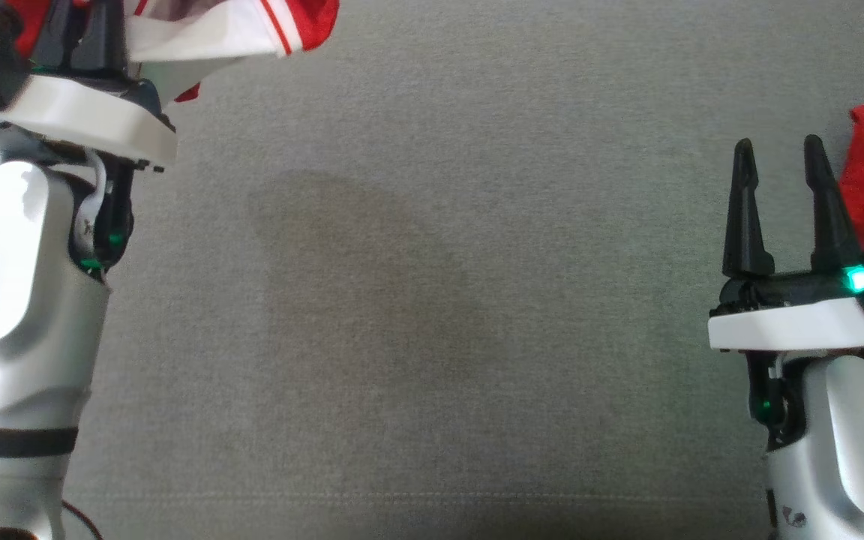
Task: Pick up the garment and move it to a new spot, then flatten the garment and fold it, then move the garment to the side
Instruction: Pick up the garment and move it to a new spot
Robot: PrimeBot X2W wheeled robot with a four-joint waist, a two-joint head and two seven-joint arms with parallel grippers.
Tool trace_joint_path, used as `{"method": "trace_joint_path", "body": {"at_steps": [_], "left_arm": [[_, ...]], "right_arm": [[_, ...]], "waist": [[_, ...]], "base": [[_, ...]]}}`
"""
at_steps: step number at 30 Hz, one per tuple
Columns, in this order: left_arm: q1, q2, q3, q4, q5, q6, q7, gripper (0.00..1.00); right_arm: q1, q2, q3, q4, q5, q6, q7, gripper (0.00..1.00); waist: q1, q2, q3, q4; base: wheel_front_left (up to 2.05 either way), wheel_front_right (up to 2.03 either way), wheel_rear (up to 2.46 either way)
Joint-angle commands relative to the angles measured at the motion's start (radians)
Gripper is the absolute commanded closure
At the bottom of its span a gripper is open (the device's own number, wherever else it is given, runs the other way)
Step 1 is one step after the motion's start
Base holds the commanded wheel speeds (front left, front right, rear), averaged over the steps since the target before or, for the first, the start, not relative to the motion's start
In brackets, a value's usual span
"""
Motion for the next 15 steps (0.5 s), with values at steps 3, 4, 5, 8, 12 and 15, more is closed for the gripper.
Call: {"method": "trace_joint_path", "body": {"at_steps": [3, 4, 5, 8, 12, 15], "left_arm": [[-0.022, 0.053, 0.025, -0.068, 0.015, 0.025, 0.022, 1.00], [-0.020, 0.055, 0.019, -0.079, 0.024, 0.032, 0.028, 1.00], [-0.018, 0.057, 0.012, -0.091, 0.033, 0.039, 0.034, 1.00], [-0.018, 0.069, -0.027, -0.125, 0.089, 0.061, 0.055, 1.00], [-0.026, 0.069, -0.119, -0.152, 0.194, 0.084, 0.098, 1.00], [-0.026, 0.036, -0.206, -0.153, 0.260, 0.085, 0.126, 1.00]], "right_arm": [[0.002, -0.001, 0.029, -0.026, 0.016, 0.007, -0.016, 0.00], [0.002, -0.001, 0.032, -0.024, 0.018, 0.007, -0.018, 0.00], [0.003, -0.001, 0.034, -0.022, 0.021, 0.007, -0.020, 0.00], [0.003, -0.001, 0.046, -0.018, 0.029, 0.007, -0.025, 0.00], [0.004, -0.001, 0.063, -0.016, 0.044, 0.007, -0.031, 0.00], [0.003, -0.001, 0.072, -0.018, 0.052, 0.007, -0.034, 0.00]], "waist": [[0.0001, 0.0000, -0.015, -0.030], [0.0001, 0.0000, -0.017, -0.037], [0.0001, 0.0000, -0.018, -0.044], [0.0001, 0.0000, -0.019, -0.067], [0.0001, 0.0000, -0.020, -0.104], [0.0001, 0.0000, -0.019, -0.137]], "base": [[0.00, 0.00, 0.00], [0.00, 0.00, 0.00], [0.00, 0.00, 0.00], [0.00, 0.00, 0.00], [0.00, 0.00, 0.00], [0.00, 0.00, 0.00]]}}
